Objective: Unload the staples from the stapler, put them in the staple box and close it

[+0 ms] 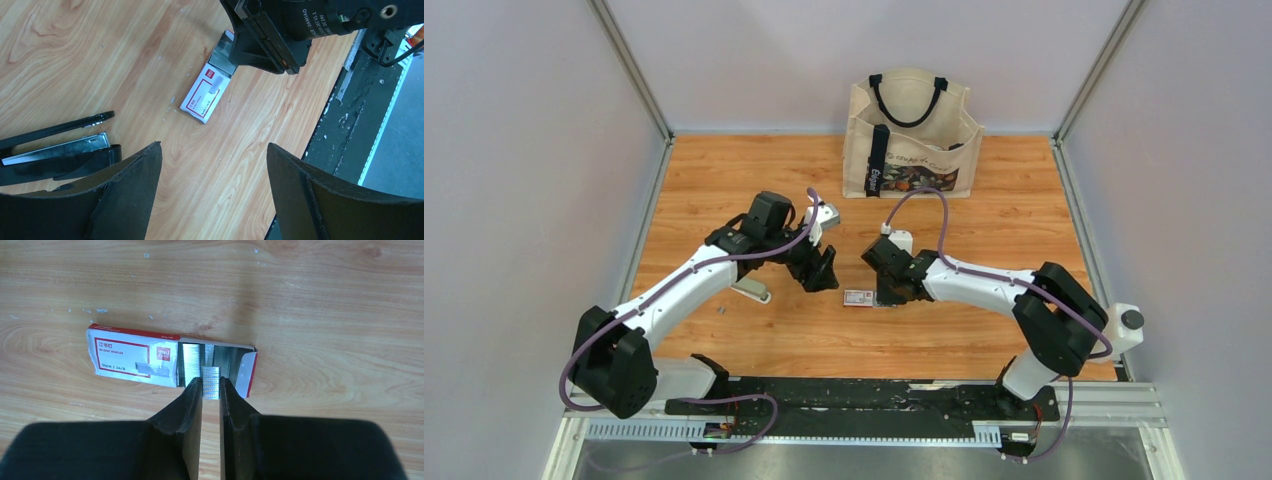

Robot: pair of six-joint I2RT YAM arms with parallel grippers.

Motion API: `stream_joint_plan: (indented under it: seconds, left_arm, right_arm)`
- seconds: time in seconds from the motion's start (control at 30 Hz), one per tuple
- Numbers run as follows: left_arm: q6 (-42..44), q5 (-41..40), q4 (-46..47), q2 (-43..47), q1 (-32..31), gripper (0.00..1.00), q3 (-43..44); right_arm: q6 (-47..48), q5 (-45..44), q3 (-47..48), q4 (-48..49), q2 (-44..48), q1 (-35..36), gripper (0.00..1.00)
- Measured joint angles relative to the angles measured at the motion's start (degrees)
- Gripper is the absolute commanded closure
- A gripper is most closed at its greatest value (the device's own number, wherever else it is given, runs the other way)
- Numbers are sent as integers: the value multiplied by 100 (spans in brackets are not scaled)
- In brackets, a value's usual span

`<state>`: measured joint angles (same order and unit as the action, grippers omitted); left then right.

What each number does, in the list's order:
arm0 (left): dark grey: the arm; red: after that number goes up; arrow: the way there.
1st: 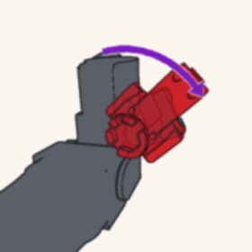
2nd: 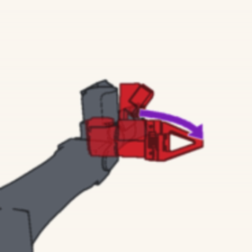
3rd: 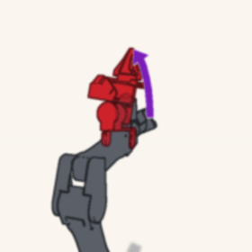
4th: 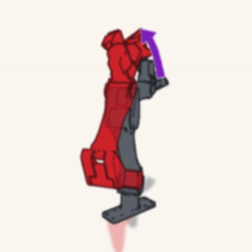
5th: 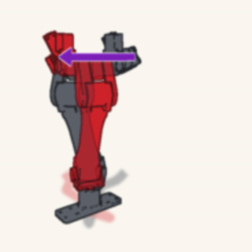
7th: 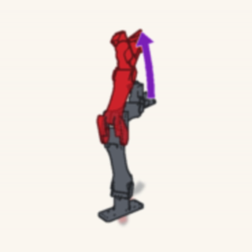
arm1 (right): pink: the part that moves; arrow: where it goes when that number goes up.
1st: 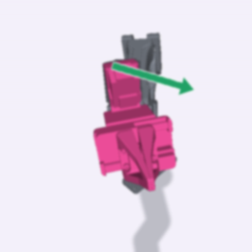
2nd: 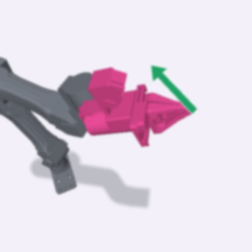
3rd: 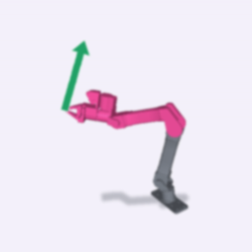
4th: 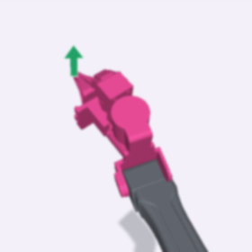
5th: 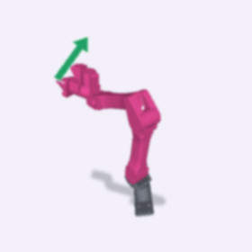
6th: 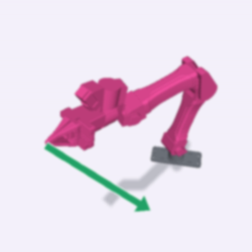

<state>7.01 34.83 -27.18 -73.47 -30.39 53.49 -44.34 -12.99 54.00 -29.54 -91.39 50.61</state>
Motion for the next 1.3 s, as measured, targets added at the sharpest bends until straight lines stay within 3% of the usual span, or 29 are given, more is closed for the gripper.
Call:
stream_joint_plan:
  seconds: [1.3]
  left_arm:
    - [46, 0, 0, 2, -2, 16, 0]
  right_arm:
    - [66, 31, 125, -9, -264, 0, 92]
